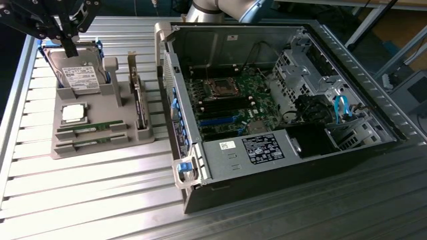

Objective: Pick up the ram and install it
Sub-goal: 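Pick up the ram and move it above insertion slot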

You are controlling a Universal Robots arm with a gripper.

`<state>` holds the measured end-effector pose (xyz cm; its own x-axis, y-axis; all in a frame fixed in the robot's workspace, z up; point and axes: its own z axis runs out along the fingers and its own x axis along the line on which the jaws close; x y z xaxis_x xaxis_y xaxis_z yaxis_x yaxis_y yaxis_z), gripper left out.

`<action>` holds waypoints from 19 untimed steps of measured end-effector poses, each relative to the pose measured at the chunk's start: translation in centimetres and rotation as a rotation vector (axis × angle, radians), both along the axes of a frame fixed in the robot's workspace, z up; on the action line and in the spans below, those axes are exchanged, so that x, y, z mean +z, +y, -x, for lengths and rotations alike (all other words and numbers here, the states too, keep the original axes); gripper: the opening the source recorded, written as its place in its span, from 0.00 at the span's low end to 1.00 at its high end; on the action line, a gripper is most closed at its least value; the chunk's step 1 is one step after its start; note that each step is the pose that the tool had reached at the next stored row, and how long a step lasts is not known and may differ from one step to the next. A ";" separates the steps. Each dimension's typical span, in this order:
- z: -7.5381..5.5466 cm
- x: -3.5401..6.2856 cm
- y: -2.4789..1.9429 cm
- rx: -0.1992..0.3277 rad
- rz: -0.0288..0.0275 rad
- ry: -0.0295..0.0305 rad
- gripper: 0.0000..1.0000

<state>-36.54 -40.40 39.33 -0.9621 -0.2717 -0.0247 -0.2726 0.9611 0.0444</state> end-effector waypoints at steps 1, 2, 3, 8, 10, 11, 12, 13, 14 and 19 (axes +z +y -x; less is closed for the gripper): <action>0.0 0.00 0.00 0.006 0.0000 0.0000 0.10; 0.0 0.00 0.00 0.013 0.0000 0.0000 0.10; 0.0 0.00 0.00 0.021 0.0000 0.0000 0.10; 0.0 0.00 0.00 0.098 0.0000 0.0000 0.10; 0.0 0.00 0.00 0.119 0.0000 0.0000 0.10; 0.0 0.00 0.00 0.128 0.0000 0.0000 0.10; 0.0 0.00 0.00 0.137 0.0000 0.0000 0.10; 0.0 0.00 0.00 0.146 0.0000 0.0000 0.10; 0.0 0.00 0.00 0.153 0.0000 0.0000 0.10; 0.0 0.00 0.00 0.242 0.0000 0.0000 0.10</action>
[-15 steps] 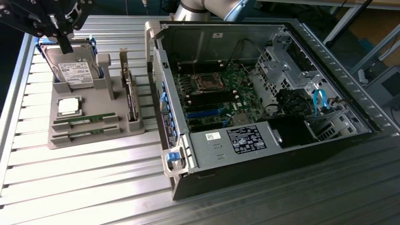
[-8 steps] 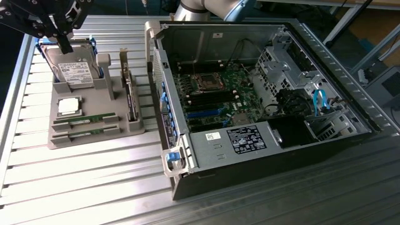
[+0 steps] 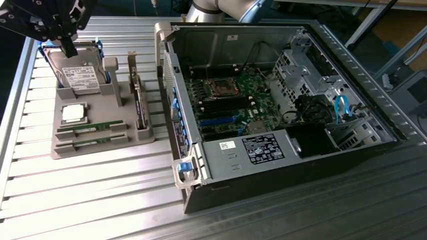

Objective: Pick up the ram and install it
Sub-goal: 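Pick up the ram and move it above insertion slot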

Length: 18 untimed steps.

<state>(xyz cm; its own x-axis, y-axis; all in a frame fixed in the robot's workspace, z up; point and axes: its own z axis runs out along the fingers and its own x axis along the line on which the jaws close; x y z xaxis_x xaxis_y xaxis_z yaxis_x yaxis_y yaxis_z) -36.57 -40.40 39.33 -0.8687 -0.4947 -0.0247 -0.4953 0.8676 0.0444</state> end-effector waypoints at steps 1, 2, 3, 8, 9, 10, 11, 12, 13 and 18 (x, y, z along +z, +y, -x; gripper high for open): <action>0.0 0.00 0.00 0.017 0.0000 0.0000 0.10; 0.0 0.00 0.00 0.031 0.0000 0.0000 0.10; 0.0 0.00 0.00 0.042 0.0000 0.0000 0.10; 0.0 0.00 0.00 0.114 0.0000 0.0000 0.10; 0.0 0.00 0.00 0.129 0.0001 0.0000 0.10; 0.0 0.00 0.00 0.142 0.0001 0.0000 0.10; 0.0 0.00 0.00 0.156 0.0000 0.0000 0.10; 0.0 0.00 0.00 0.171 0.0000 0.0000 0.10; 0.0 0.00 0.00 0.187 0.0000 0.0000 0.10; 0.0 0.00 0.00 0.241 0.0000 0.0000 0.10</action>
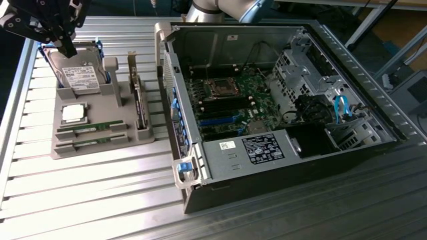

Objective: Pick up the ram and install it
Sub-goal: 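Pick up the ram and move it above insertion slot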

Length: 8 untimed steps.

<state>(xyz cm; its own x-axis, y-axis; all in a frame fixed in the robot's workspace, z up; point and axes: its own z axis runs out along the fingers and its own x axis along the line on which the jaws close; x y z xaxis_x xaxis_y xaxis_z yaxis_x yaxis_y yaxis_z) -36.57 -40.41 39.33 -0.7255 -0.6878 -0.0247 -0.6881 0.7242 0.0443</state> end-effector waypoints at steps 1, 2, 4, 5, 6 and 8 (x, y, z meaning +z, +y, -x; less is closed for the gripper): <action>0.0 0.00 0.00 0.011 0.0000 0.0000 0.10; 0.0 0.00 0.00 0.023 0.0000 0.0000 0.10; 0.0 0.00 0.00 0.043 0.0000 0.0000 0.10; 0.0 0.00 0.00 0.054 0.0000 0.0000 0.10; 0.0 0.00 0.00 0.065 0.0000 0.0000 0.10; 0.0 0.00 0.00 0.087 0.0000 0.0000 0.10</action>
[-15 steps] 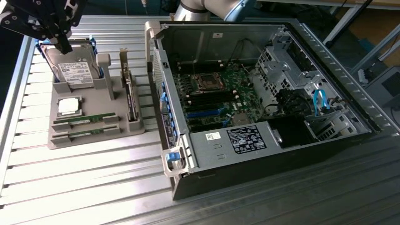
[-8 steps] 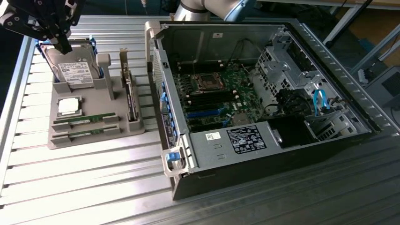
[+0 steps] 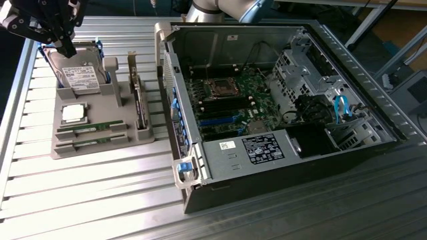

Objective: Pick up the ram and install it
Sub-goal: 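Pick up the ram and move it above insertion slot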

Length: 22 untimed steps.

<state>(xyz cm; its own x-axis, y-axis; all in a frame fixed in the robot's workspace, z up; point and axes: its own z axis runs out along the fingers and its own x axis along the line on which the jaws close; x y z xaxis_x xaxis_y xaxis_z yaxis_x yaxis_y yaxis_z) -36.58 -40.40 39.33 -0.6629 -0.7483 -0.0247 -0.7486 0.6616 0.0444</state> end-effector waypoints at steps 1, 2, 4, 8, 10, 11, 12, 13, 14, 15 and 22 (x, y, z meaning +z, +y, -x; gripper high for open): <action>0.0 0.00 0.00 0.009 0.0000 0.0000 0.10; 0.0 0.00 0.00 0.031 0.0000 0.0000 0.10; 0.0 0.00 0.00 0.053 0.0000 0.0000 0.10; 0.0 0.00 0.00 0.096 0.0000 0.0000 0.10; 0.0 0.00 0.00 0.115 0.0000 0.0000 0.10; 0.0 0.00 0.00 0.125 0.0000 0.0000 0.10; 0.0 0.00 0.00 0.135 0.0000 0.0000 0.10; 0.0 0.00 0.00 0.144 0.0000 0.0000 0.10; 0.0 0.00 0.00 0.153 0.0000 0.0000 0.10; 0.0 0.00 0.00 0.169 0.0000 0.0000 0.10; 0.0 0.00 0.00 0.278 0.0000 0.0000 0.10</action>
